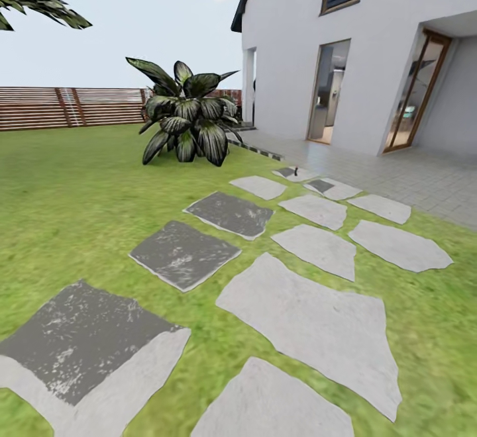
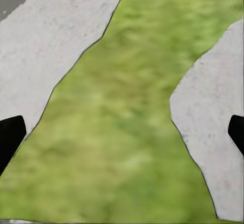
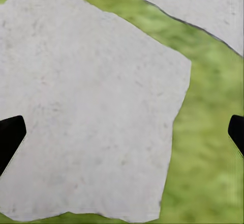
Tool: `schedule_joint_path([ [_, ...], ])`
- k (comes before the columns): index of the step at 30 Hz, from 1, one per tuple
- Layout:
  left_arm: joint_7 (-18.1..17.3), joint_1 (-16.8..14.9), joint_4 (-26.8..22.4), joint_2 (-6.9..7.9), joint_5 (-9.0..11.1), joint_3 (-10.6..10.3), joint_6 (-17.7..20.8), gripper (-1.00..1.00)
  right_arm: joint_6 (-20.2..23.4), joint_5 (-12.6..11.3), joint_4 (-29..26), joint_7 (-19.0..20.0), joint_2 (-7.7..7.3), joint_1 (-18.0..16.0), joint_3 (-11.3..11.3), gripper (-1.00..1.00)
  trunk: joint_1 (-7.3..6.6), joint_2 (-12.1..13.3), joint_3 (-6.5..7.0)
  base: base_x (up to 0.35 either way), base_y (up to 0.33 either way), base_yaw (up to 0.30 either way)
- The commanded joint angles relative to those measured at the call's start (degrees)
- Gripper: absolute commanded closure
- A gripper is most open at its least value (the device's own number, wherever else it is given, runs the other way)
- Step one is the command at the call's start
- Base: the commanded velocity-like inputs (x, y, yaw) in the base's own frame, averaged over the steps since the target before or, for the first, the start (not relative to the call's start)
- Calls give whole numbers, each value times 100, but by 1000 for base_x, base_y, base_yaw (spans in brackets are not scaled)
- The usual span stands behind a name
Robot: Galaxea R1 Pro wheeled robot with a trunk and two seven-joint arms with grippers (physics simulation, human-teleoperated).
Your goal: Pick up the pesticide atomizer in the garden and spray insectifuge to fully cover both potted plants in the garden.
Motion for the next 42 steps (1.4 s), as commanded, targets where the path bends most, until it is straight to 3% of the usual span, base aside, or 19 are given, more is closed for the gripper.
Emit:
schedule_joint_path([
  [1,5,-1,5,1,-5,1,-19,-100,-17,5,9,-2,0,-3,-5,-100,3,-2,-5,338,0,0],
  [23,5,-4,5,1,-5,3,-19,-100,-17,-9,-10,-3,8,-2,-31,-100,3,-2,-5,338,0,-5],
  [42,5,-1,5,1,-5,3,-19,-100,-17,-9,21,-3,9,-2,-31,-100,3,-2,-5,338,0,-267],
])
